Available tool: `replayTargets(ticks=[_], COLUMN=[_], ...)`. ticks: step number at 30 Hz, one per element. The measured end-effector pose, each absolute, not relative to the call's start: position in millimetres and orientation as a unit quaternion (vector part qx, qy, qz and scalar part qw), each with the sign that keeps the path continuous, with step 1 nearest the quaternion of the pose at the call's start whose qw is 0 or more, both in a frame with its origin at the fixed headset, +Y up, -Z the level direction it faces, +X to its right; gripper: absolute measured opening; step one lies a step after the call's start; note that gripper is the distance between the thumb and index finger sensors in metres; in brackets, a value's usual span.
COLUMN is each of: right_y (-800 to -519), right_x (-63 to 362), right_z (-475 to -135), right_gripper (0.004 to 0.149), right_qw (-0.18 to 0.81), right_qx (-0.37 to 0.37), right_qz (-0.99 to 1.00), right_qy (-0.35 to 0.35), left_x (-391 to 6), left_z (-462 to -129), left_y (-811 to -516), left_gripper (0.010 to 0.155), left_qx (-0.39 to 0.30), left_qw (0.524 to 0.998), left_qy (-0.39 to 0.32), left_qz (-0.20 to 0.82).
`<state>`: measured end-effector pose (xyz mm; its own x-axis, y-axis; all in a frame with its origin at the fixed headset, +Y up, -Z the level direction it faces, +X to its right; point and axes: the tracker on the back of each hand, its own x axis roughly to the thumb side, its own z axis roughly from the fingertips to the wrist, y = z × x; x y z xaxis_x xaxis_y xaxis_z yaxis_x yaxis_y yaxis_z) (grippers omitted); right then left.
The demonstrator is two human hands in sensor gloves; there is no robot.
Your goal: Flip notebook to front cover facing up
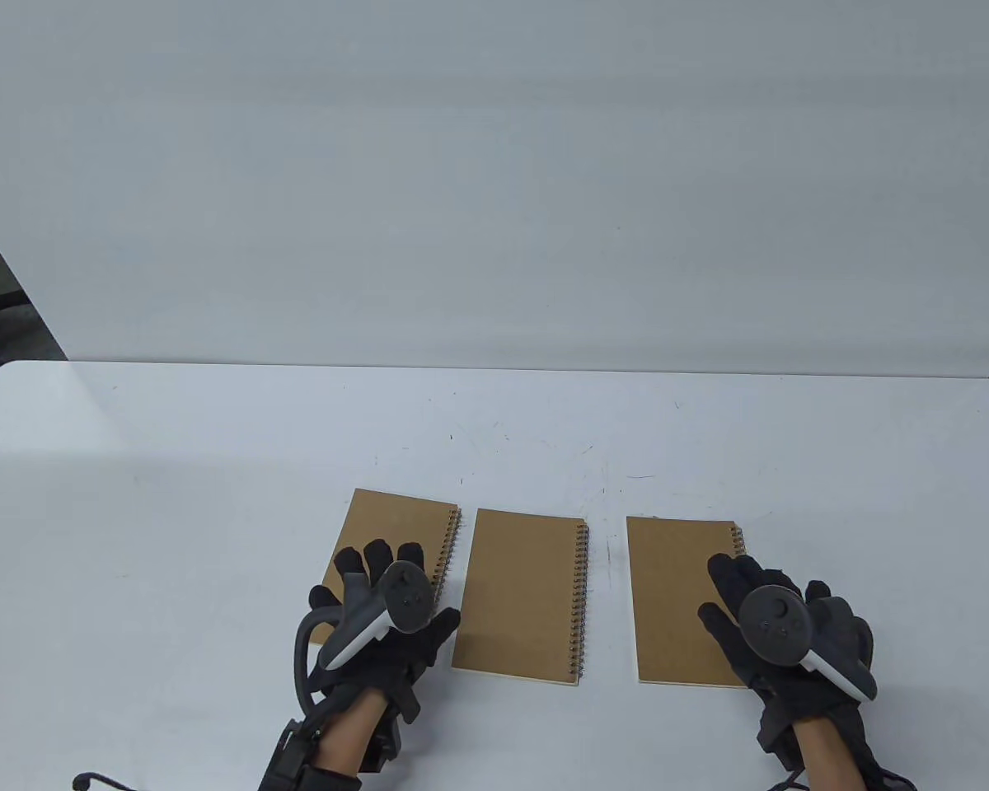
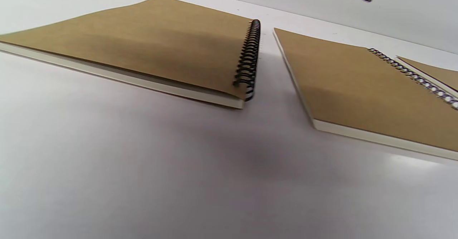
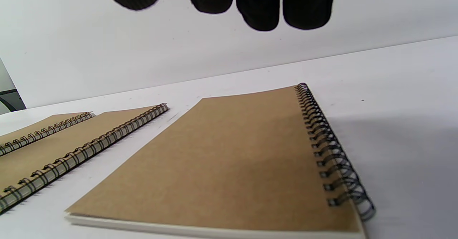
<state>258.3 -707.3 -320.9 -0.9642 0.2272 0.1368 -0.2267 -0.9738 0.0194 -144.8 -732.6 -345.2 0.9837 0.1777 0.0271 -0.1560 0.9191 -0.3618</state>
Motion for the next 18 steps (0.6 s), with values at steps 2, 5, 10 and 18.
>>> replayTargets(ticks=[2,5,10,18], right_y=[-707.3,-708.0,-709.6,-710.2], right_x=[258.9,261.3,262.4,262.7], right_z=[-321.0,-321.2,-321.4,-320.6], right_gripper=[0.063,0.063,0.062,0.062], right_qw=[0.118,0.122,0.126,0.124], right_qx=[0.069,0.065,0.064,0.061], right_qz=[0.991,0.990,0.990,0.990], right_qy=[0.000,0.004,0.009,0.019], left_x=[-134.1,-115.2,-80.0,-14.0], left_z=[-348.1,-353.1,-362.6,-374.0], left_y=[-735.1,-742.9,-750.3,-762.2], left_gripper=[0.091,0.093,0.095,0.100], left_qx=[-0.197,-0.227,-0.255,-0.301], left_qw=[0.976,0.970,0.963,0.946], left_qy=[-0.038,-0.047,-0.055,-0.093], left_qz=[0.081,0.075,0.071,0.079])
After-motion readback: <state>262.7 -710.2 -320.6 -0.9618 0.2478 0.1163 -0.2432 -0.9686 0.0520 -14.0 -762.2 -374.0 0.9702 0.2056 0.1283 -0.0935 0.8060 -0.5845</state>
